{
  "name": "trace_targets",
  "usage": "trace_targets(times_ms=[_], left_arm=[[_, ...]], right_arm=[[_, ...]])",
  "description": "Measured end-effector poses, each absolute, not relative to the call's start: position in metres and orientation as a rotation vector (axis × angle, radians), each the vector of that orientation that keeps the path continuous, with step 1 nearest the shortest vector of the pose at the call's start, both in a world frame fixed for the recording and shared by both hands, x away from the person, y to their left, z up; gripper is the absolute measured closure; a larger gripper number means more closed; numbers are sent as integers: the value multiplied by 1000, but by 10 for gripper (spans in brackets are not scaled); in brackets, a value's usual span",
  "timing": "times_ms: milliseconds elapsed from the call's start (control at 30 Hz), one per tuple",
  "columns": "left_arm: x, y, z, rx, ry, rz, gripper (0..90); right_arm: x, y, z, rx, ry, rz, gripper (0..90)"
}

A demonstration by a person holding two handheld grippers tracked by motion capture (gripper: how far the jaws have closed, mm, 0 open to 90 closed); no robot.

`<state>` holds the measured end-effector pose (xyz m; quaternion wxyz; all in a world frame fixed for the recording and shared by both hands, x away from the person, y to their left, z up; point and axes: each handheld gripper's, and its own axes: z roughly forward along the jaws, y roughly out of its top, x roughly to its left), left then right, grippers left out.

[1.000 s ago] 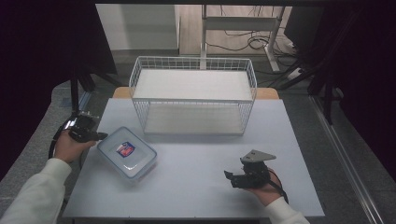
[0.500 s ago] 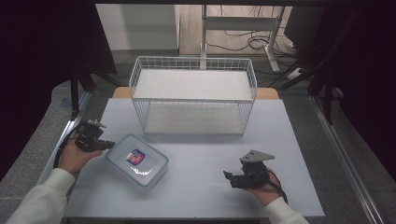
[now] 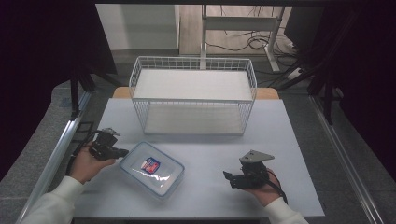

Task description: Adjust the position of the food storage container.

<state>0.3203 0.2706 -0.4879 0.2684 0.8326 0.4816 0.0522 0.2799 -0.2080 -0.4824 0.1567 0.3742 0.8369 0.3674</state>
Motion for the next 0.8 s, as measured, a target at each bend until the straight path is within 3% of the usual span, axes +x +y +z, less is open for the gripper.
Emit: trace_targets(times_ms=[433,800], left_arm=[[313,268,-475,2172,1236,177,900],[262,239,-450,2207,988,122,900]], right_arm=[[280,-210,-482,1080,2389,1051,196],[280,-208,-482,1082,2389,1055,196]])
